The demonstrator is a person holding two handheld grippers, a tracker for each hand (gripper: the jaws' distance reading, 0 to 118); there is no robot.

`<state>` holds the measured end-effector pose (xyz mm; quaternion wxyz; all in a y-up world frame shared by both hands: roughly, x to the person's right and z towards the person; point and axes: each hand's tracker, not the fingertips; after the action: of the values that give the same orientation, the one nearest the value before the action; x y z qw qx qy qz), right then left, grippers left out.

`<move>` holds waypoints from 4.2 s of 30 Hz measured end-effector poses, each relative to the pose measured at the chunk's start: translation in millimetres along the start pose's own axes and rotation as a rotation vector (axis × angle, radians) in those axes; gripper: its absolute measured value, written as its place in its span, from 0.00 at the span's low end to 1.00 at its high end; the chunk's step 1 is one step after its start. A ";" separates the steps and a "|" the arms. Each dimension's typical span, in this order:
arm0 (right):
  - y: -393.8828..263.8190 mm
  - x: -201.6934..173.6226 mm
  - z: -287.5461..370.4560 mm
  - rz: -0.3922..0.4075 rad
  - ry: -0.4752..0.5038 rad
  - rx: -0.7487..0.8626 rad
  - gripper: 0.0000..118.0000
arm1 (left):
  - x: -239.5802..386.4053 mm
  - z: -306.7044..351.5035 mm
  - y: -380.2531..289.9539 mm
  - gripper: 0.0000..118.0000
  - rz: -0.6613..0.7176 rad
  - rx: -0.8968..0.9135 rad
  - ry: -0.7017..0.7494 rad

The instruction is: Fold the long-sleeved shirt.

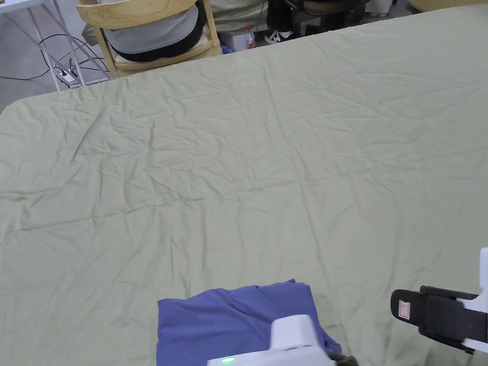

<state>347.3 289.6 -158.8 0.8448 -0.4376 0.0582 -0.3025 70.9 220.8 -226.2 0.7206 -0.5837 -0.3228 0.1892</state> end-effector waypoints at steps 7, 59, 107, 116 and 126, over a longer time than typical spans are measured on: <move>8.9 -50.4 -79.8 0.049 -0.068 -0.147 0.01 | -105.8 147.2 39.2 0.01 0.157 0.287 0.270; -66.0 -269.8 -239.2 0.206 0.043 -0.300 0.03 | -298.4 261.9 64.6 0.05 0.291 0.335 0.383; 11.6 -148.1 187.5 0.466 -0.303 0.882 0.03 | 123.7 282.9 -3.6 0.02 -0.435 1.118 0.541; -3.7 -158.7 178.9 0.482 -0.251 0.842 0.03 | 135.4 288.0 -28.9 0.02 -0.411 1.153 0.594; -6.0 -178.4 178.0 0.509 -0.225 0.827 0.03 | 137.0 291.9 -43.7 0.05 -0.404 1.163 0.597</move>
<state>264.6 512.6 -75.2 0.9956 -0.0678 -0.0533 -0.0354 -35.2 508.9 -118.5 0.9963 -0.0572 -0.0588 0.0248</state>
